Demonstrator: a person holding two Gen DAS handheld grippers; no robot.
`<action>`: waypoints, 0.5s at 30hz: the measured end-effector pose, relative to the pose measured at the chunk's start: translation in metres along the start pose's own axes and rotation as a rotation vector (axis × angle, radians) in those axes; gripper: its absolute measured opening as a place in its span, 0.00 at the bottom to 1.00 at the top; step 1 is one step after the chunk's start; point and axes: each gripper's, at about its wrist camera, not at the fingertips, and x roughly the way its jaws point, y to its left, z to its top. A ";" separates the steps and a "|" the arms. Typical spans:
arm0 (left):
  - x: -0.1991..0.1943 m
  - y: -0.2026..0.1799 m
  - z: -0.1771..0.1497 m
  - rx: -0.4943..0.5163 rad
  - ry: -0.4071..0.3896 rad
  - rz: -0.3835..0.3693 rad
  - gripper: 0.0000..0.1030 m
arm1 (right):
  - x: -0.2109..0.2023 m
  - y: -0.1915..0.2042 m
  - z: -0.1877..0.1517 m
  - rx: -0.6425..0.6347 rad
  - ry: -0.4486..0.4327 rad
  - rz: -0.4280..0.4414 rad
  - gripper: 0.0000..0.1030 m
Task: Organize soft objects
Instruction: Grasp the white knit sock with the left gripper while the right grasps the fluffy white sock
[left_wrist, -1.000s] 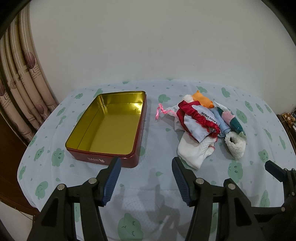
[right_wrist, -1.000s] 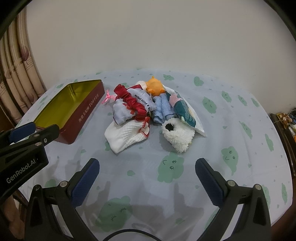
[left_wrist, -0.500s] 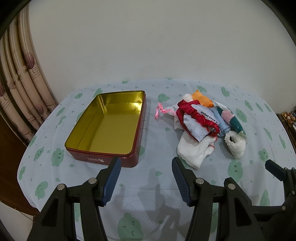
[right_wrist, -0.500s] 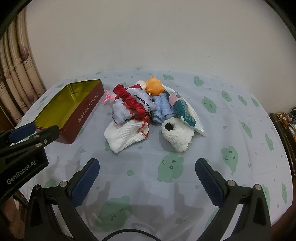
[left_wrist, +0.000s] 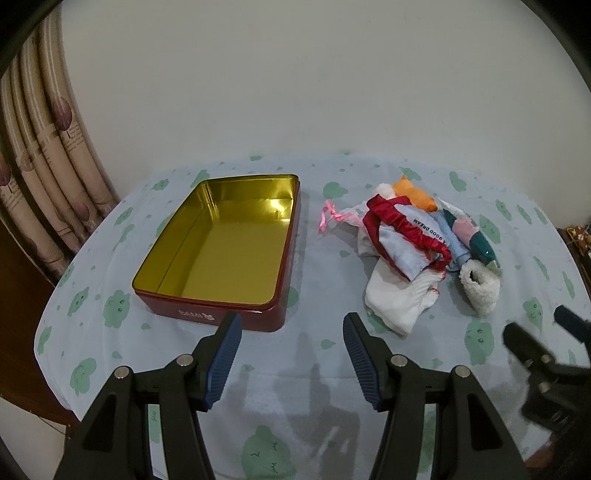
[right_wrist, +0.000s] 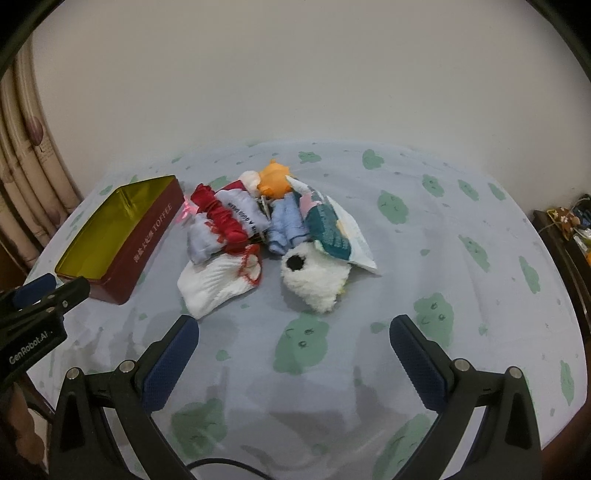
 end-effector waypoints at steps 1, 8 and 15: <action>0.001 0.002 0.000 0.001 0.002 -0.002 0.57 | 0.000 -0.002 0.001 -0.007 0.002 0.005 1.00; 0.017 0.002 0.002 0.023 0.024 -0.028 0.57 | 0.029 -0.014 0.003 -0.062 0.088 0.070 0.63; 0.031 -0.013 0.001 0.097 0.028 -0.083 0.57 | 0.064 -0.019 0.002 -0.016 0.151 0.128 0.60</action>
